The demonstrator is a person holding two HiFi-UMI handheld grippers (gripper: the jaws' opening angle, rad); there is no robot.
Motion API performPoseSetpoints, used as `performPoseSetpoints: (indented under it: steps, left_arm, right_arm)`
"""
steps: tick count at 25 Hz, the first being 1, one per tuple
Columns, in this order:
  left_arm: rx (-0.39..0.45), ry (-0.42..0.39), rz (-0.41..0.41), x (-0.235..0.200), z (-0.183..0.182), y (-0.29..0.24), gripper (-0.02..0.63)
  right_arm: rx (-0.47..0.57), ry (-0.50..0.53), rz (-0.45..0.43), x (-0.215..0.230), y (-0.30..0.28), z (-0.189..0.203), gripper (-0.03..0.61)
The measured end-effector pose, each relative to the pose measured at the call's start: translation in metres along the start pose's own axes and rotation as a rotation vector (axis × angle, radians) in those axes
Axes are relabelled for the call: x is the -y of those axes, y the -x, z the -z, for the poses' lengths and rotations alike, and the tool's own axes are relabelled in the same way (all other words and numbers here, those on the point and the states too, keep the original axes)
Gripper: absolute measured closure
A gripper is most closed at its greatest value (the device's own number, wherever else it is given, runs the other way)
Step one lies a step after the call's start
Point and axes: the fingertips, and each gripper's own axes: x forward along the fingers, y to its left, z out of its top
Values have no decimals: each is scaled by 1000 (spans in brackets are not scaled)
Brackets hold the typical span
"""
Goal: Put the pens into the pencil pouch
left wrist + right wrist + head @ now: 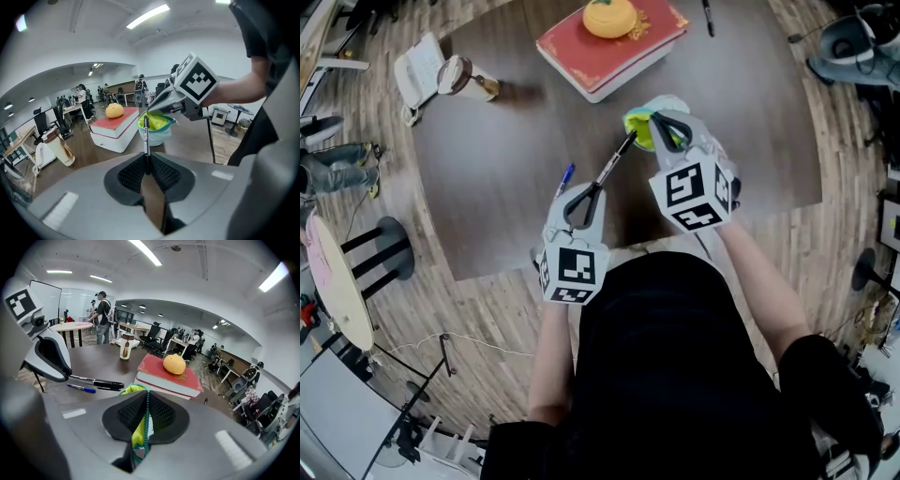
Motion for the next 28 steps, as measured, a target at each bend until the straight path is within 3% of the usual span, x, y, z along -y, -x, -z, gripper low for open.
performPoseSetpoints:
  steps: [28]
  left_arm:
    - [-119, 46, 86, 14, 29, -24, 577]
  right_arm:
    - [-23, 40, -80, -45, 1, 0, 557]
